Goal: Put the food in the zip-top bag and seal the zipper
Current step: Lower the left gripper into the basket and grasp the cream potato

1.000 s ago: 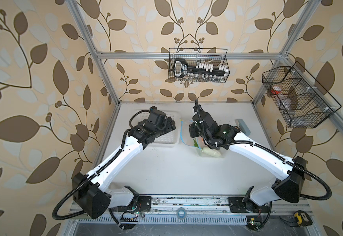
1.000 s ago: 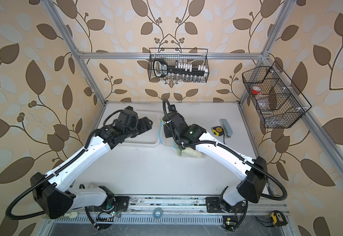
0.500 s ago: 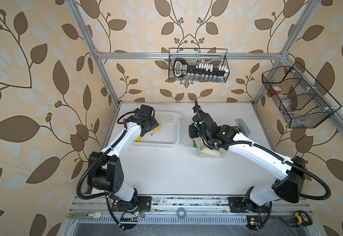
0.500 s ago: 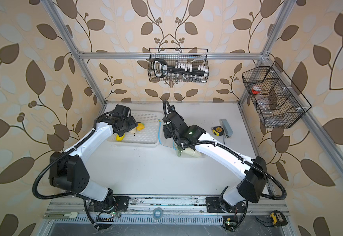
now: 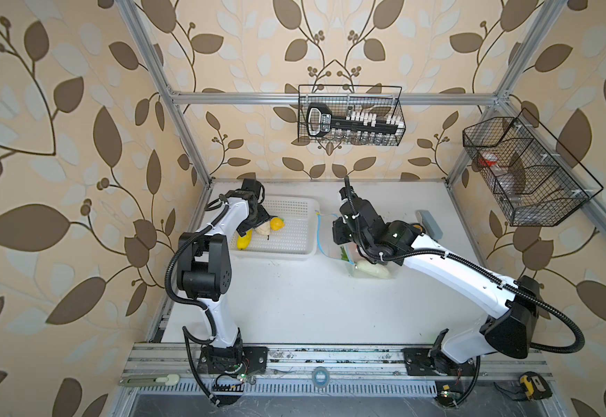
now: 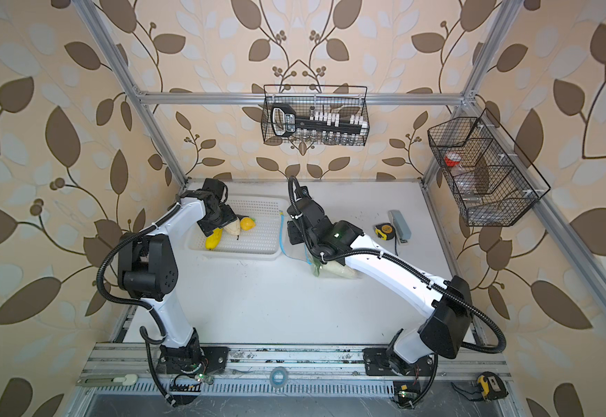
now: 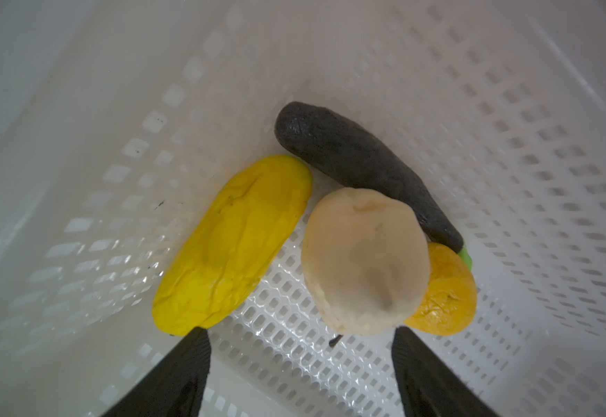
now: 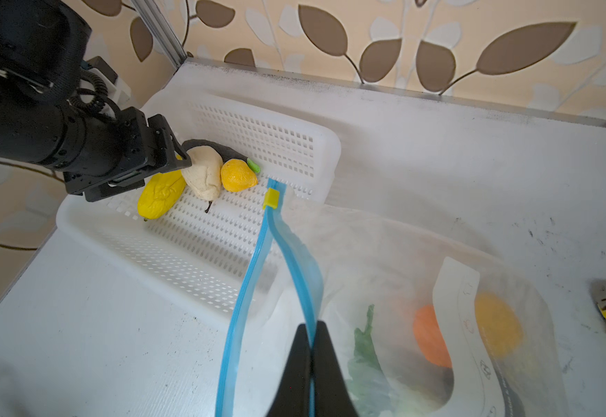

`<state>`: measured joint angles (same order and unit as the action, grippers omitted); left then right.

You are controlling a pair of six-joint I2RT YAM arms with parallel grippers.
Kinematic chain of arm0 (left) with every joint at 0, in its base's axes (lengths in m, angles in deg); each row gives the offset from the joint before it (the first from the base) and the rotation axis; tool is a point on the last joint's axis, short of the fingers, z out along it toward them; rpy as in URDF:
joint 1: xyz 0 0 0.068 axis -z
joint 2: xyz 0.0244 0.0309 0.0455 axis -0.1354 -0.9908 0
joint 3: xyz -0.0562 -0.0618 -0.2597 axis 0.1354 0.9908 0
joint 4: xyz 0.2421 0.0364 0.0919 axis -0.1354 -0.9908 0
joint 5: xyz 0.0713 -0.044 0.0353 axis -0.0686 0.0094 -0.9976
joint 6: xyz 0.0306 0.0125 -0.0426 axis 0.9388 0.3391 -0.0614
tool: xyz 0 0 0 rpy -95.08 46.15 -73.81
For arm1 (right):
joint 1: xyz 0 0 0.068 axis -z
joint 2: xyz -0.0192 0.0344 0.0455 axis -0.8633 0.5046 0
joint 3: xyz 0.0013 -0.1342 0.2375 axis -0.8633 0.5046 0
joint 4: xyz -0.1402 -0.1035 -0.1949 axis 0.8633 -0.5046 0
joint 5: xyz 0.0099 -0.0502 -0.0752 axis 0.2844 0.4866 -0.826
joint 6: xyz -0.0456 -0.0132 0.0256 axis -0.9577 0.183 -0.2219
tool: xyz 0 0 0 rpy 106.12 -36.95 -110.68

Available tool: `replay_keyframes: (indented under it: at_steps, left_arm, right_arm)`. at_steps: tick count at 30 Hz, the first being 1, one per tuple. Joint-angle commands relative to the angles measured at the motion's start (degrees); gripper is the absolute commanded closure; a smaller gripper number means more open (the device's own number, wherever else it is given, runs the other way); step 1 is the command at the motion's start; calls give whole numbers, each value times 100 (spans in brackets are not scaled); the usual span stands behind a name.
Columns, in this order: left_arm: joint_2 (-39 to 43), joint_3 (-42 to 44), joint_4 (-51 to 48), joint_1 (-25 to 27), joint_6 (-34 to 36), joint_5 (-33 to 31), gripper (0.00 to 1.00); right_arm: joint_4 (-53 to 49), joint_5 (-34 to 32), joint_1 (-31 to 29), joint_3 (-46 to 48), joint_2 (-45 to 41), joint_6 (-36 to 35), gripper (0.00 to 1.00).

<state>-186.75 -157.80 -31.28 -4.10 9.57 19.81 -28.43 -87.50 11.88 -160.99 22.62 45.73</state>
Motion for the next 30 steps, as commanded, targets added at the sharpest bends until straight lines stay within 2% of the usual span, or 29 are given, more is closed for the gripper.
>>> replay_keyframes:
  at_steps: [1,5,11,30]
  left_arm:
    - [-66,-311,-80,-7,378,139,20]
    - [-278,-508,7,-8,463,405,19]
    - [-761,-946,-265,-6,498,434,19]
    - [-1164,-987,-198,-8,413,571,18]
  right_arm:
    - [38,22,26,-163,21,-75,100]
    - [32,31,35,-188,49,-83,100]
    - [3,28,61,-224,53,-103,100]
    - [-68,30,70,-321,76,-106,100]
